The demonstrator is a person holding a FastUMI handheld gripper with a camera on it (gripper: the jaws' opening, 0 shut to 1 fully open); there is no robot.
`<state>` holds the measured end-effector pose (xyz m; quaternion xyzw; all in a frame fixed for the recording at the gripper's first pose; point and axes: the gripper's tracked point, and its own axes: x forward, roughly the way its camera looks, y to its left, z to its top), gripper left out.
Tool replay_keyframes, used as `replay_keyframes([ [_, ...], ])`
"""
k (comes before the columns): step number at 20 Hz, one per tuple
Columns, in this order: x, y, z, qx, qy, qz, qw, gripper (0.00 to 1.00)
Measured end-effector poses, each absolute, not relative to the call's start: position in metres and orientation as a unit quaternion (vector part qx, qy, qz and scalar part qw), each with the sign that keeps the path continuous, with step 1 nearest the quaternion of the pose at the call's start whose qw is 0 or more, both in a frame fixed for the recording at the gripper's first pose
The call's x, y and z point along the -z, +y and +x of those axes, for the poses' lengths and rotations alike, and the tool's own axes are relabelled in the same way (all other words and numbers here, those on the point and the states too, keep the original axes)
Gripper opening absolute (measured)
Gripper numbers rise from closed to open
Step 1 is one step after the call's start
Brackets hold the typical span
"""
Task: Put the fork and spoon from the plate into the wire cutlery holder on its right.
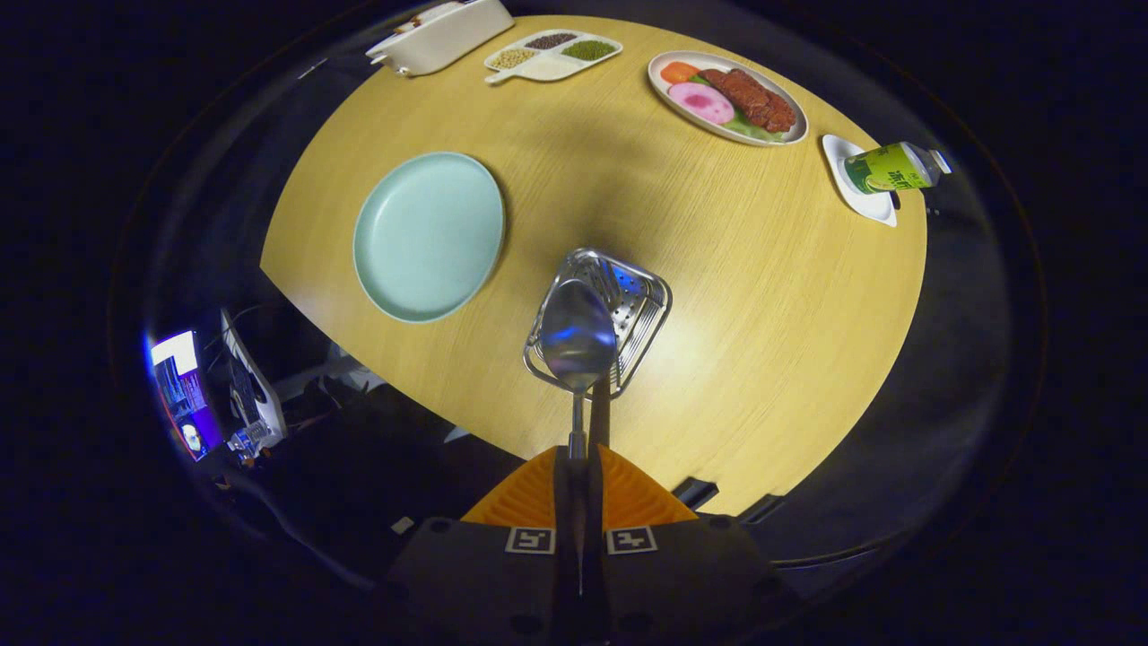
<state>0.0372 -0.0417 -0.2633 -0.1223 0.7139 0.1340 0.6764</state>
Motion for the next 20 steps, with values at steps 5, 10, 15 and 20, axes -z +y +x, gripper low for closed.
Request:
replay_keyframes([
  [5, 0.275, -0.045, 0.045, -0.122, 0.761, -0.160, 0.616, 0.06],
  [10, 0.281, -0.041, 0.053, -0.114, 0.783, -0.186, 0.582, 0.08],
  [15, 0.280, -0.040, 0.067, -0.120, 0.767, -0.201, 0.598, 0.38],
  [20, 0.271, -0.036, 0.064, -0.127, 0.718, -0.170, 0.663, 0.81],
])
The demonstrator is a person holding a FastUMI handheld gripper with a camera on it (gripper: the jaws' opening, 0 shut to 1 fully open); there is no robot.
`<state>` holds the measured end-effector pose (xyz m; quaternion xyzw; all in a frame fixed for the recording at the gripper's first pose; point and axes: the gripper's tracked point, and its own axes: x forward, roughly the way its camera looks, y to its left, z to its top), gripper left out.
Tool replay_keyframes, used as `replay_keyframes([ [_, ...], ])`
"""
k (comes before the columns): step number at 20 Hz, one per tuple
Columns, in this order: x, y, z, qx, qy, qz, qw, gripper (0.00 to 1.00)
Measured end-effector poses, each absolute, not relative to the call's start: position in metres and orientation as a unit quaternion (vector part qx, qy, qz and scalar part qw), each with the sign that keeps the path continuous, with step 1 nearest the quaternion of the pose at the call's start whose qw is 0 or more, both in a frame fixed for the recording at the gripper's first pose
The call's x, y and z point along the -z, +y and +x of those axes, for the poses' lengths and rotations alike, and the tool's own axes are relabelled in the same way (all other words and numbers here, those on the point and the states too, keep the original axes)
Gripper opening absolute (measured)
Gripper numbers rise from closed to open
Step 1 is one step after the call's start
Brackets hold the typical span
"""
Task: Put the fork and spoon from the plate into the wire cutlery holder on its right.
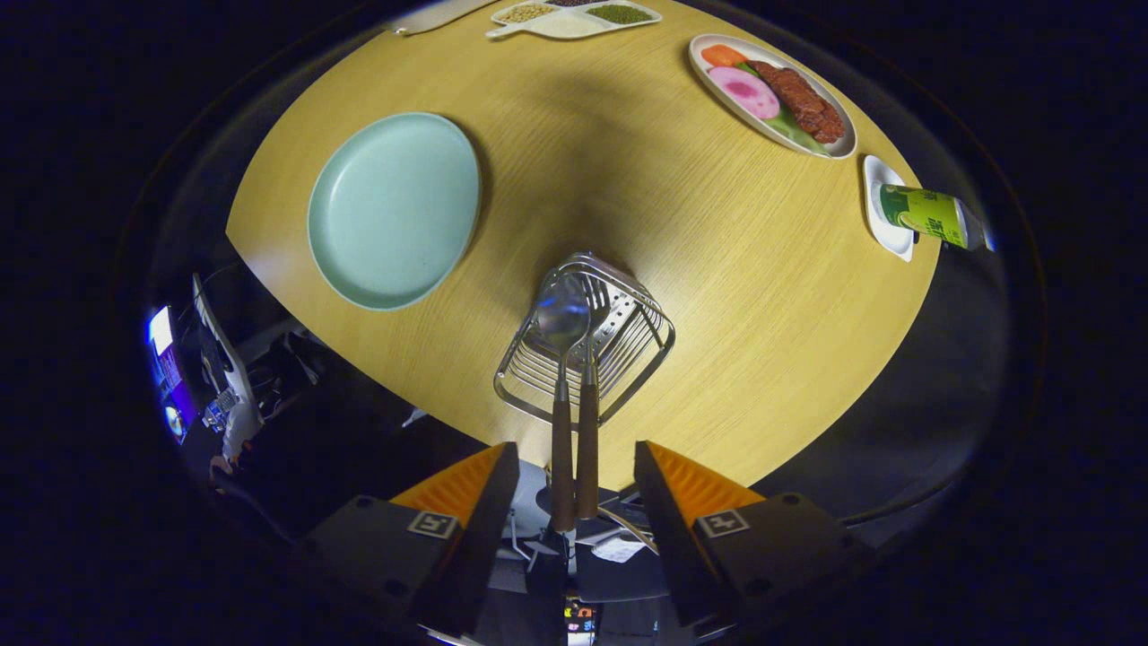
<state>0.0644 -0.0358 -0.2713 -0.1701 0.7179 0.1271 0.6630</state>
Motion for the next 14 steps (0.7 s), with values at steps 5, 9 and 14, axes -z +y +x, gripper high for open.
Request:
replay_keyframes([
  [5, 0.244, -0.035, 0.077, -0.120, 0.601, -0.105, 0.783, 0.99],
  [9, 0.214, -0.038, 0.080, -0.106, 0.493, -0.084, 0.860, 0.97],
  [14, 0.154, -0.033, 0.068, -0.089, 0.370, -0.068, 0.922, 0.97],
])
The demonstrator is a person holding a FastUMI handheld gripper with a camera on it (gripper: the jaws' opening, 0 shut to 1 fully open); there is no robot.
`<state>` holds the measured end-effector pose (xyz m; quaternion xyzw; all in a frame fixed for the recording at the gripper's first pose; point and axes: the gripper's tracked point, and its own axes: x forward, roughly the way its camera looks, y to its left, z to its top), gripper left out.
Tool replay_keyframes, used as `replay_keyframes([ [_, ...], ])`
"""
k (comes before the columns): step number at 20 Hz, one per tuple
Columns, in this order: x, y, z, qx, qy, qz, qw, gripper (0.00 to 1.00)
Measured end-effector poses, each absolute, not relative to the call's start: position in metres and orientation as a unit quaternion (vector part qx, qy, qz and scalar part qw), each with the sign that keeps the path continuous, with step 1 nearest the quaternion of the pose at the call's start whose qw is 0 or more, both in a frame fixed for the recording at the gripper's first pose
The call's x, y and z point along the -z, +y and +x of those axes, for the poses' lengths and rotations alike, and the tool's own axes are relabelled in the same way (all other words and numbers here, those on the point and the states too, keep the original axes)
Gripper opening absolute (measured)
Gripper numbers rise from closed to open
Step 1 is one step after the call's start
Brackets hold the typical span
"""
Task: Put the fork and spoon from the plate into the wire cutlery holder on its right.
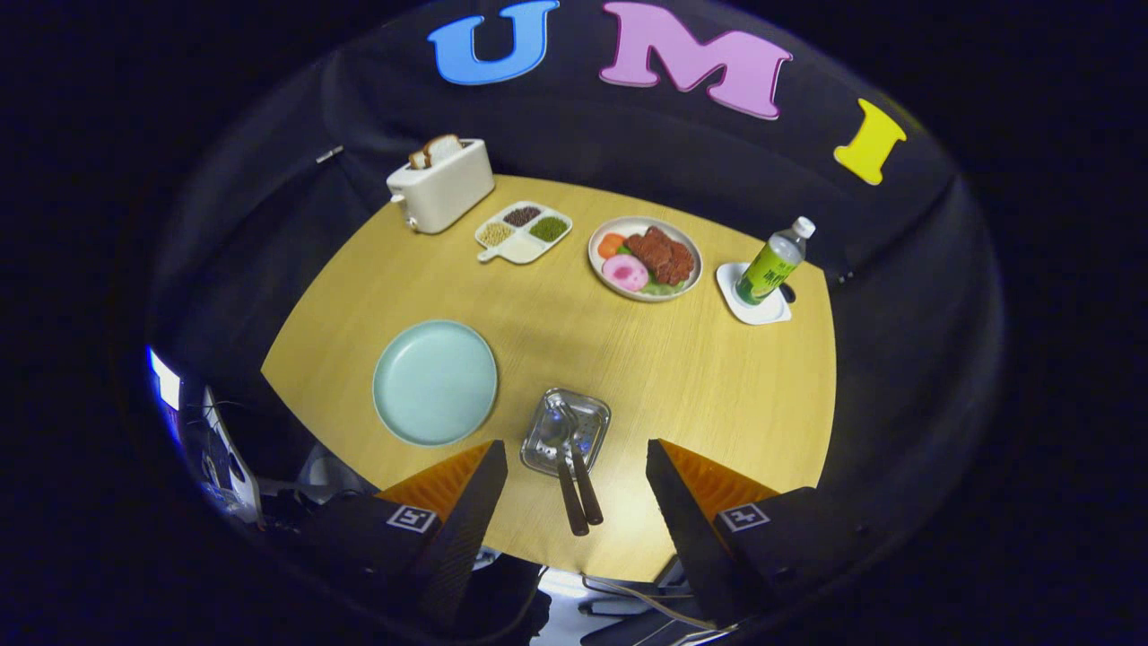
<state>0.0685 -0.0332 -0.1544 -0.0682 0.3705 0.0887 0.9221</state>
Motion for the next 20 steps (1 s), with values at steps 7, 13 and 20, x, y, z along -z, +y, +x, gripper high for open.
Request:
replay_keyframes([
  [7, 0.084, -0.035, 0.045, -0.044, 0.185, -0.056, 0.980, 0.99],
  [13, 0.048, -0.034, 0.029, -0.040, 0.078, -0.034, 0.996, 0.98],
  [20, 0.034, -0.036, 0.020, -0.040, 0.035, -0.019, 0.998, 0.98],
])
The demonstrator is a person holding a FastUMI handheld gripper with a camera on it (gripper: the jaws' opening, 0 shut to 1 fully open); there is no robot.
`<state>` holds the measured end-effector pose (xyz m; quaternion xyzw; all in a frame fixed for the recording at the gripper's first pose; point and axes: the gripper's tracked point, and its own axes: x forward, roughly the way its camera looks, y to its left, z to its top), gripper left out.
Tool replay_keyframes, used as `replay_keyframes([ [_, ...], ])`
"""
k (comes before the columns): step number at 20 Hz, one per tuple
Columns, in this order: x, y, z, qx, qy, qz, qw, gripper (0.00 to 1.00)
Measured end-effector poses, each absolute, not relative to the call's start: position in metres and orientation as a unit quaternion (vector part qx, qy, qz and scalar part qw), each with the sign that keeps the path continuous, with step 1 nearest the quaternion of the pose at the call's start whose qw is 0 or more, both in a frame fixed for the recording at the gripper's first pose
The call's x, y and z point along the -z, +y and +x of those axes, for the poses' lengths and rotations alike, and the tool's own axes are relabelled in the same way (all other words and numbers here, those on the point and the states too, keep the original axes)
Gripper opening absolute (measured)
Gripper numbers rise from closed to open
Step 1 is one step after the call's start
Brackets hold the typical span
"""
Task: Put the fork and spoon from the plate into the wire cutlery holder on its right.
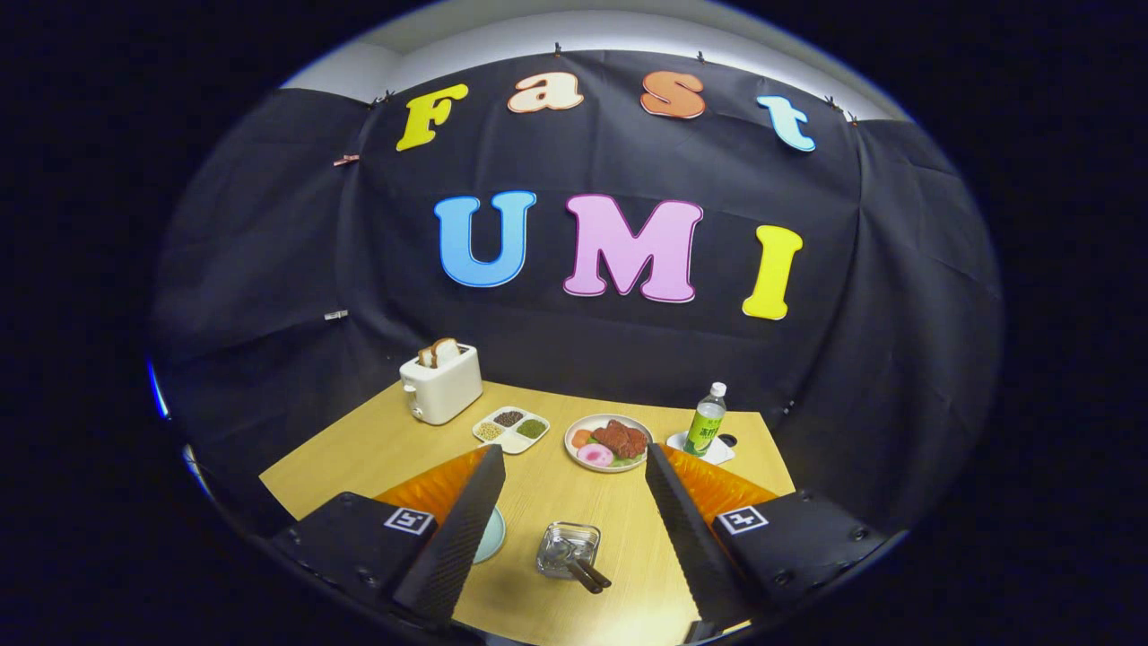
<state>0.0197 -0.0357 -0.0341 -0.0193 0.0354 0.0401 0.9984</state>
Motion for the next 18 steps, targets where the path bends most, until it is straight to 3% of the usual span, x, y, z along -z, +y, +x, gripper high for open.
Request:
replay_keyframes([
  [18, 0.006, -0.050, 0.038, -0.042, 0.008, -0.002, 0.999, 0.98],
])
